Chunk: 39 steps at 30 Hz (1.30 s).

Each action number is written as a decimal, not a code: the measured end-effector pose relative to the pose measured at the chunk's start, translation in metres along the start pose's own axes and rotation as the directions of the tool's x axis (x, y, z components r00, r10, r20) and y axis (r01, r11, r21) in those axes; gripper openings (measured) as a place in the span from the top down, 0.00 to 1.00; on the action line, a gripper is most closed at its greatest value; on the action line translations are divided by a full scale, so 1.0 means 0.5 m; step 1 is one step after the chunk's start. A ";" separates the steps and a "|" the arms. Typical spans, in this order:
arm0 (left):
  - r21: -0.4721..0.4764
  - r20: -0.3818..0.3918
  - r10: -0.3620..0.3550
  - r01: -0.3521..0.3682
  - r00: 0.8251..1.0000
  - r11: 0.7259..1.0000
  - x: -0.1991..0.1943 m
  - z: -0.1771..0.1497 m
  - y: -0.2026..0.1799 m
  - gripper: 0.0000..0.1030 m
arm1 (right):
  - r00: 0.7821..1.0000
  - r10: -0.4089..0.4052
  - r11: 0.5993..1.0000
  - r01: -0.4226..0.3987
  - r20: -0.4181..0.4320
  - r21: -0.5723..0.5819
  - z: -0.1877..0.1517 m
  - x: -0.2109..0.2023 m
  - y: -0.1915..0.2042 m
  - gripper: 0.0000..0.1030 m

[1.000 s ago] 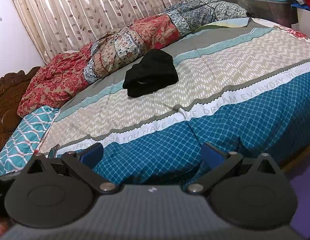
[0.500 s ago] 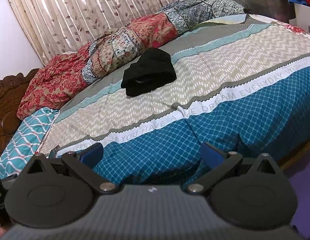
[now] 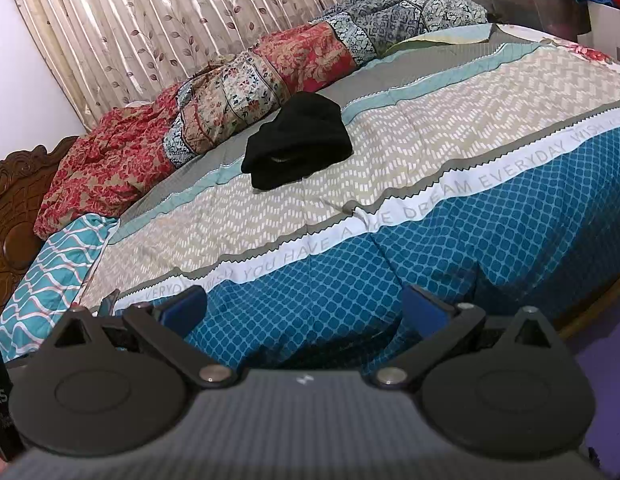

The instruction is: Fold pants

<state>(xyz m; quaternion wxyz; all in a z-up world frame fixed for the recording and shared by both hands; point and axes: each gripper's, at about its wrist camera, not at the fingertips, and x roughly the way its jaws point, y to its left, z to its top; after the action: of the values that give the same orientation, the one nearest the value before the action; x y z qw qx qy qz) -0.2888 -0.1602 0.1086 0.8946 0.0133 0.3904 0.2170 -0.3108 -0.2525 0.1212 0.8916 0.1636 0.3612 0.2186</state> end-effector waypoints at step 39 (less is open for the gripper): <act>-0.020 -0.009 0.049 -0.049 0.999 0.999 0.003 -0.004 0.003 0.00 | 1.000 0.001 1.000 -0.001 -0.013 0.014 -0.004 0.002 -0.005 0.00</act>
<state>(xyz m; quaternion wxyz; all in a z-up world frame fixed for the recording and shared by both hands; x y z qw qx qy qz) -0.2899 -0.1584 0.1065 0.8874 0.0131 0.3917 0.2429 -0.3111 -0.2537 0.1183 0.8880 0.1686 0.3684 0.2176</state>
